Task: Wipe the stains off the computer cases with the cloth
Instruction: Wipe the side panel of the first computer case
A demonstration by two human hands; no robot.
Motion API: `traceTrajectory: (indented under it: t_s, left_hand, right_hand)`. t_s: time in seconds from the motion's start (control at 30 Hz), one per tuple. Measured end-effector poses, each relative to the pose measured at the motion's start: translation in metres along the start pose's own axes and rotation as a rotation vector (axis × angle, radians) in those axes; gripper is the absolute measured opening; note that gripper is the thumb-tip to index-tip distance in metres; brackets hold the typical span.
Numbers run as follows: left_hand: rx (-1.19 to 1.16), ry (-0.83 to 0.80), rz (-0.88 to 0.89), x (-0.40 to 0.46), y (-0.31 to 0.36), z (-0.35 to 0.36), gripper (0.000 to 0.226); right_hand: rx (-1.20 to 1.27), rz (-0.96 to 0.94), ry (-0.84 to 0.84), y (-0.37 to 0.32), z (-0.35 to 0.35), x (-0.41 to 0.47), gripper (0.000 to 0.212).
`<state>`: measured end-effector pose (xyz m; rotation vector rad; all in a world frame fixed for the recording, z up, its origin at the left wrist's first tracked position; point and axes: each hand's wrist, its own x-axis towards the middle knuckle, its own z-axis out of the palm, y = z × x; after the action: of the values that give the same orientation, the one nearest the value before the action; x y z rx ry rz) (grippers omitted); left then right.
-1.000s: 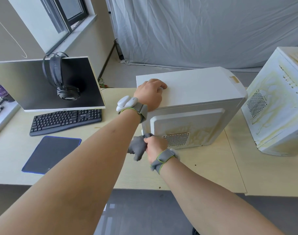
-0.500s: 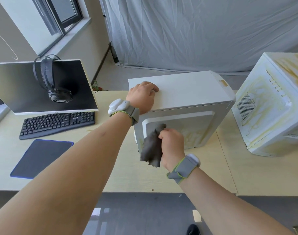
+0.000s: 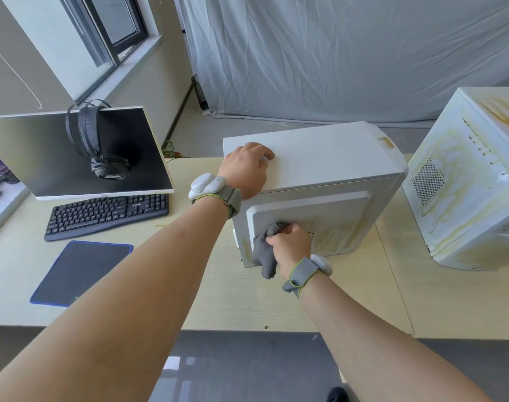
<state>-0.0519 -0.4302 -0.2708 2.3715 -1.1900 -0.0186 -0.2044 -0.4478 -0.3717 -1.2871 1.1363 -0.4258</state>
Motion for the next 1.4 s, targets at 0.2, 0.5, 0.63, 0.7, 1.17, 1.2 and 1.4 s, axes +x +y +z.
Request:
traceTrajectory:
  t_s: [0.2, 0.5, 0.63, 0.7, 1.17, 1.2, 1.4]
  left_hand:
    - [0.029, 0.000, -0.008, -0.002, 0.001, -0.001, 0.036]
    - [0.012, 0.003, -0.001, -0.002, 0.001, 0.001, 0.036]
    - [0.023, 0.005, -0.003, -0.002, 0.001, 0.001, 0.037]
    - [0.032, -0.003, -0.004, -0.002, 0.002, 0.001, 0.037]
    - [0.039, 0.005, -0.003, -0.001, 0.004, 0.001, 0.036]
    - [0.038, 0.009, -0.001, 0.000, 0.004, 0.001, 0.036]
    - [0.043, 0.011, -0.002, 0.000, 0.002, 0.002, 0.036]
  right_hand:
    - [0.086, -0.322, 0.067, -0.022, -0.014, -0.013, 0.014]
    - [0.054, -0.001, 0.154, 0.008, -0.029, 0.013, 0.018]
    - [0.122, -0.255, 0.272, -0.013, -0.048, 0.015, 0.017]
    - [0.108, -0.250, 0.284, -0.017, -0.046, 0.021, 0.017]
    - [0.142, -0.062, 0.328, -0.004, -0.058, 0.046, 0.022]
    - [0.075, 0.020, 0.282, 0.002, -0.057, 0.051, 0.022]
    - [0.031, 0.148, 0.163, 0.035, -0.043, 0.051, 0.013]
